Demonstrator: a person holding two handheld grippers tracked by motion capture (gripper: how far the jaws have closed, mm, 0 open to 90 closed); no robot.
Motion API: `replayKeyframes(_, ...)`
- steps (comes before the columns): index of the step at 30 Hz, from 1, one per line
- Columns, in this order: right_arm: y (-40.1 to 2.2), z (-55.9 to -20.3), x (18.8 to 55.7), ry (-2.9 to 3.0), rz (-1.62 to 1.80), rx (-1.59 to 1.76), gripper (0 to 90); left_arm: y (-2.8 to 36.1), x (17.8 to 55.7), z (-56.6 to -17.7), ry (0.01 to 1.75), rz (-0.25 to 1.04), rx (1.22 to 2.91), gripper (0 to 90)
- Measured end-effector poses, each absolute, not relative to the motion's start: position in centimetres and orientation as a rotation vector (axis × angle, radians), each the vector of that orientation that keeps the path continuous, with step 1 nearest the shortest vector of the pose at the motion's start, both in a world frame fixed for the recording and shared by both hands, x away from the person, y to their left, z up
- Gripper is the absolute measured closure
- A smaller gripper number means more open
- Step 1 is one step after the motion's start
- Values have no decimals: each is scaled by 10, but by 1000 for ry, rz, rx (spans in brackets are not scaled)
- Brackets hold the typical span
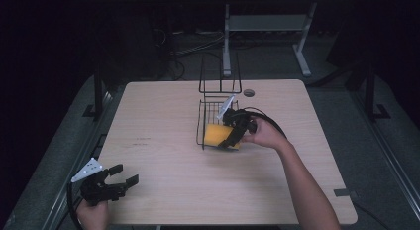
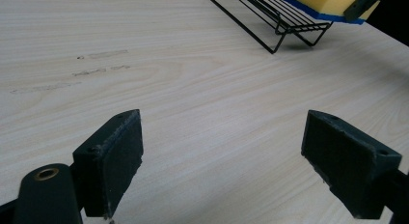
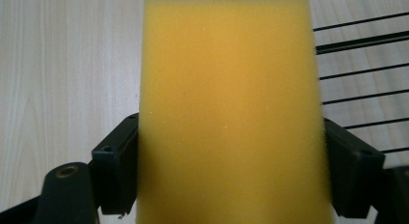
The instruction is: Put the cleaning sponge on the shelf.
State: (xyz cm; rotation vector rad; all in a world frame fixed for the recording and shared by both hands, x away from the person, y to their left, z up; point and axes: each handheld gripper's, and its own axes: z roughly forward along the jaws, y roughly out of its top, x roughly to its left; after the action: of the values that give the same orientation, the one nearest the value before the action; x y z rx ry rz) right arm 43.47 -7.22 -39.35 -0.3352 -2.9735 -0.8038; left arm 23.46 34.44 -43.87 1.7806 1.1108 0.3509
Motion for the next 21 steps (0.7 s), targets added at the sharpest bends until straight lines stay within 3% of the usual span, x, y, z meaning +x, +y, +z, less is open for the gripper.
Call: replayKeyframes(21, -61, -397, 461, -2983, -727, -352, 210, 346, 234, -438, 1114, 346, 1765, 140)
